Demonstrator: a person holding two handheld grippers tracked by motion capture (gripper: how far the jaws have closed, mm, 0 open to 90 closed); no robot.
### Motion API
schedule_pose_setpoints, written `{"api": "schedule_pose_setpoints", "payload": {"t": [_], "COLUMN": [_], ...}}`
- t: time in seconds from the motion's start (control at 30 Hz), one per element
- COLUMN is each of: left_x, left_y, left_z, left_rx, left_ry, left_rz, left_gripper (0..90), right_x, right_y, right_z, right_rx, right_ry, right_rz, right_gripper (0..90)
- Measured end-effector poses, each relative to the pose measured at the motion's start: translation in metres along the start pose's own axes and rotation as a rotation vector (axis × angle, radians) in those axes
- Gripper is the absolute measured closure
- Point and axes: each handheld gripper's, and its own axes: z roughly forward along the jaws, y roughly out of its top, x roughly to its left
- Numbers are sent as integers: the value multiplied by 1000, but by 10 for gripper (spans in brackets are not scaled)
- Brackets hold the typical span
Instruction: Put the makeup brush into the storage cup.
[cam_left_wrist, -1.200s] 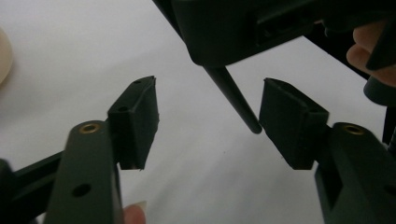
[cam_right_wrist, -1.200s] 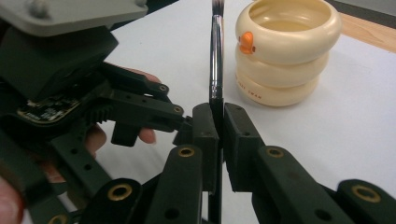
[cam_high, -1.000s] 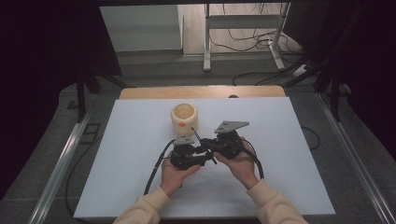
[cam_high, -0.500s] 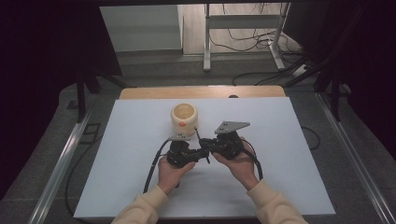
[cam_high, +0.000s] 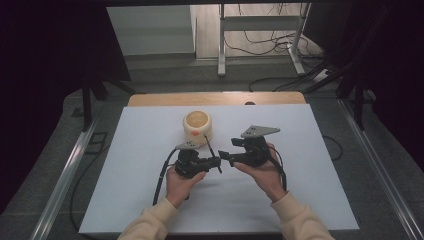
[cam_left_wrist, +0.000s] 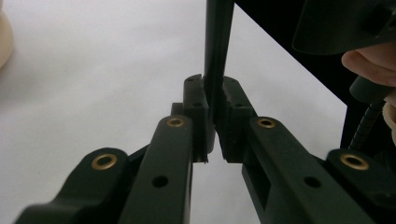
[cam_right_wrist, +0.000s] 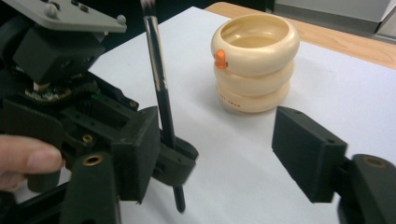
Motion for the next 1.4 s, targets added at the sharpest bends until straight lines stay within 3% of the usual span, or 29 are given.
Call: {"api": "schedule_pose_setpoints", "payload": {"t": [0.2,0.57,0.83,1.07,1.4], "left_x": [1,1,2,2,3], "left_y": [0,2,3,4,6], "left_z": [-3,-9,-12,-15,-21], "left_rx": [-6,-18,-23,-30,-43], "left_ry": [7,25,31,30,31], "left_rz": [3,16,21,23,23], "left_gripper": [831,831,831,831,831], "right_x": [-5,-17,-30,-35,-44], "right_y": [-5,-19,-38,-51,-77], "right_z": [-4,-15,-29,-35,-49], "right_rx": [8,17,20,20,50], "right_ry": [18,2,-41,-44,-83], "right_rz": [-18,-28,-15,-12,29], "right_gripper": [251,212,205,191,186]}}
